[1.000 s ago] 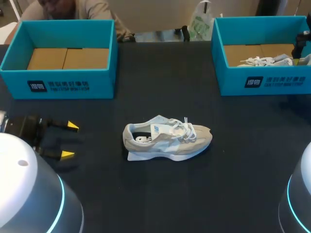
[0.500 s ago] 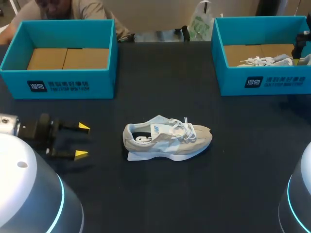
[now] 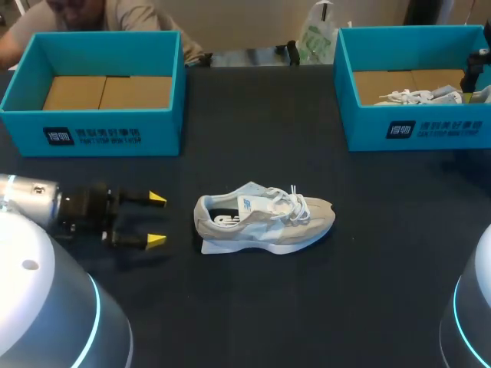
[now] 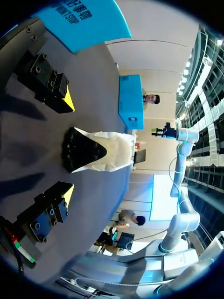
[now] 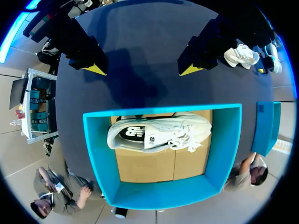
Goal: Take the shoe out of the shoebox, open the shoe tongue, remove and reinsert the insole, then place the shoe into the shoebox
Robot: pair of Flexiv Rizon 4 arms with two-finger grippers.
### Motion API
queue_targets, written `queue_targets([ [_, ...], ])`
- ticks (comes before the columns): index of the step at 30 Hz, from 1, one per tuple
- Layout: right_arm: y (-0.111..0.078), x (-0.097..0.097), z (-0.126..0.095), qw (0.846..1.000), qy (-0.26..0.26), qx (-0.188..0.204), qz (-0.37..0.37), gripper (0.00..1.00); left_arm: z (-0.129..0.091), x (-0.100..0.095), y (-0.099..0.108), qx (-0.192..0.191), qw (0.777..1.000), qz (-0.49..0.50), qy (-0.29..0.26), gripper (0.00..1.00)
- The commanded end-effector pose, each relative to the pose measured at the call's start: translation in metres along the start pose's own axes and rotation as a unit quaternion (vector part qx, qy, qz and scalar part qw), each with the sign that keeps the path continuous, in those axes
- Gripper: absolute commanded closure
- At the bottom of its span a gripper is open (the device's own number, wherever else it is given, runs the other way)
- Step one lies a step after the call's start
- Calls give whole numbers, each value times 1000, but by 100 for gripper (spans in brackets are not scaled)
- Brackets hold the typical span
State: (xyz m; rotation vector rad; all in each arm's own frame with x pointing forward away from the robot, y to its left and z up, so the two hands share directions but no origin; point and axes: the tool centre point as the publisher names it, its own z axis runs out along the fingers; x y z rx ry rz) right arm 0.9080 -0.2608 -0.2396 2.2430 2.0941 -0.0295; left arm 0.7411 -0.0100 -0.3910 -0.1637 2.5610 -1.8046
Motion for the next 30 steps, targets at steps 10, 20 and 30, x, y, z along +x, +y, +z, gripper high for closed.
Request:
queue_targets([
  [10,-1,0,0,1000,0,-1,1,0,41,6,-5,2,1000,0,-8,0],
  [20,-1,0,0,1000,0,-1,1,0,41,6,-5,2,1000,0,-8,0],
  [30,-1,0,0,1000,0,-1,1,0,43,7,-6,3,1000,-5,-7,0],
])
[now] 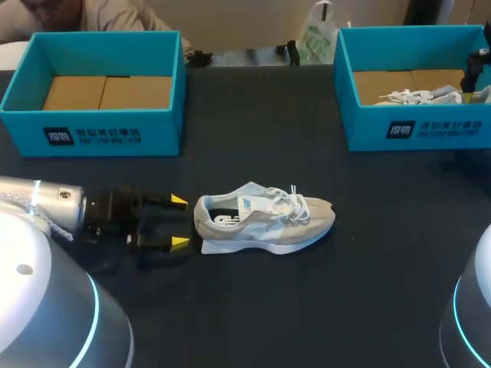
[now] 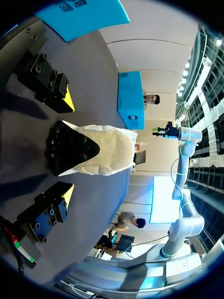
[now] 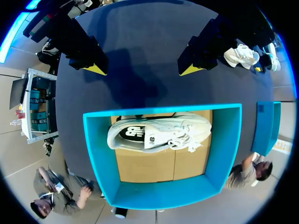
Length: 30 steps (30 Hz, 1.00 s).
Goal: Take the shoe out of the shoebox, open the shoe tongue, remove and reinsert the insole, then place the shoe into the shoebox
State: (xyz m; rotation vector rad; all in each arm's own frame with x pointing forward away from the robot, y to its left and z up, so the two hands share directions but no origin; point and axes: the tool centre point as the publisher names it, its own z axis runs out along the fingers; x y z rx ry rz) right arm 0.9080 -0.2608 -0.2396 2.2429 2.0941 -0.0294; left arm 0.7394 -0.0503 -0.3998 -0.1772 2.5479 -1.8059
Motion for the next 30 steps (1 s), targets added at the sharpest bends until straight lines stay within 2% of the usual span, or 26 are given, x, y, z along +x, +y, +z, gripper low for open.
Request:
queue_targets([
  [1,-1,0,0,1000,0,-1,1,0,4,3,-2,0,1000,-5,-1,0],
  [9,-1,0,0,1000,0,-1,1,0,24,6,-4,-1,1000,-9,12,0],
  [30,-1,0,0,1000,0,-1,1,0,61,-4,1,-25,999,-22,13,0],
])
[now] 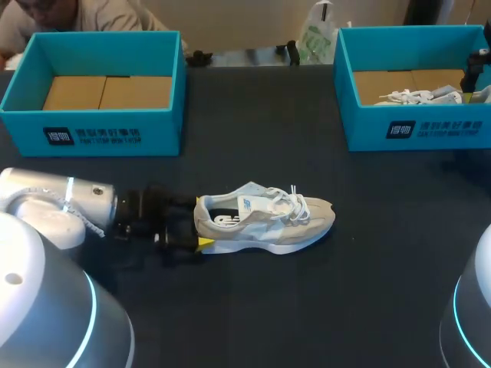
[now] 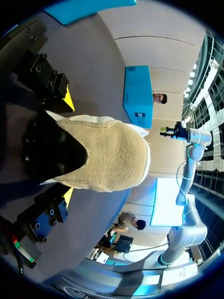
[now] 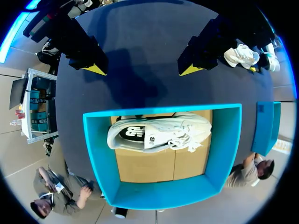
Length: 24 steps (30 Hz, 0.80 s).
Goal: Take the shoe out of the shoebox, open the shoe tongue, remove and reinsert the insole, then place the shoe into the shoebox
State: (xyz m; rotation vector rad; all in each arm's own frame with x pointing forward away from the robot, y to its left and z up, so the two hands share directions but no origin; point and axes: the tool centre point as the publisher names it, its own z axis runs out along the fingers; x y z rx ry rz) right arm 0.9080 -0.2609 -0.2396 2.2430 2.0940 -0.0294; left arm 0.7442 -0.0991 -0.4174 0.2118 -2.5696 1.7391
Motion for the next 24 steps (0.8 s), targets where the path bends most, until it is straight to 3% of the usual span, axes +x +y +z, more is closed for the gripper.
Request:
queue_targets([
  [1,-1,0,0,1000,0,-1,0,0,10,-4,0,-2,1000,0,3,0],
  [20,-1,0,0,1000,0,-1,0,0,31,-1,4,-8,1000,-6,25,3],
  [21,-1,0,0,1000,0,-1,0,0,31,-1,4,-9,1000,-7,26,27],
  [22,-1,0,0,1000,0,-1,0,0,32,0,4,-9,1000,-8,26,68],
  [23,-1,0,0,1000,0,-1,0,0,31,0,4,-8,1000,-8,26,93],
  [24,-1,0,0,1000,0,-1,0,0,31,0,5,-8,1000,-8,26,100],
])
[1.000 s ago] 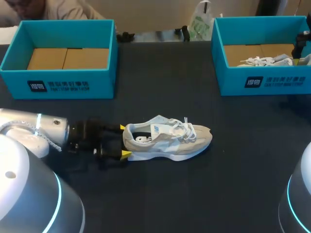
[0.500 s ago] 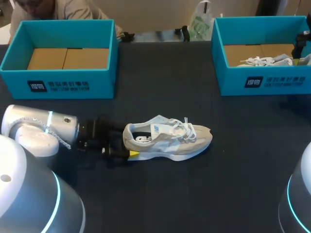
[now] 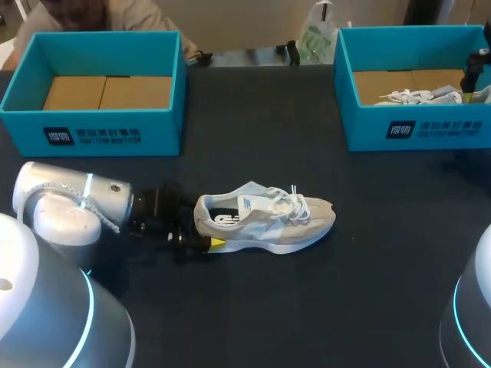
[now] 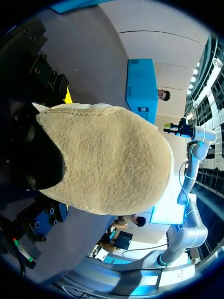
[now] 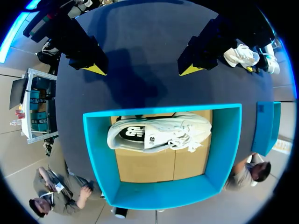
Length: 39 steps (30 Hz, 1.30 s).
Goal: Take the shoe out of the shoebox, open the shoe tongue, remove and reinsert the insole, then place the shoe into the shoebox
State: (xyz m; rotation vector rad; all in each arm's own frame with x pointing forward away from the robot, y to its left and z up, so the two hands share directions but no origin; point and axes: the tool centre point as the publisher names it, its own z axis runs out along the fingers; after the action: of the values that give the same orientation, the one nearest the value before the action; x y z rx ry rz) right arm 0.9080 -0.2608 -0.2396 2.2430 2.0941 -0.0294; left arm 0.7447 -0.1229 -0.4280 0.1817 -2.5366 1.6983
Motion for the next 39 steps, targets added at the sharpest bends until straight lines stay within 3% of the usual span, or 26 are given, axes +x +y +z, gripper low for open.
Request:
queue_targets([
  [1,-1,0,0,1000,0,-1,1,0,5,0,4,-1,1000,-2,0,100],
  [23,-1,0,0,1000,0,-1,1,0,3,0,4,-1,1000,-3,-9,100],
  [26,0,21,-4,1000,-27,-6,8,0,3,0,4,-1,1000,-3,-9,100],
  [39,-16,119,-13,997,-39,-41,57,0,3,0,4,-1,1000,-3,-9,100],
])
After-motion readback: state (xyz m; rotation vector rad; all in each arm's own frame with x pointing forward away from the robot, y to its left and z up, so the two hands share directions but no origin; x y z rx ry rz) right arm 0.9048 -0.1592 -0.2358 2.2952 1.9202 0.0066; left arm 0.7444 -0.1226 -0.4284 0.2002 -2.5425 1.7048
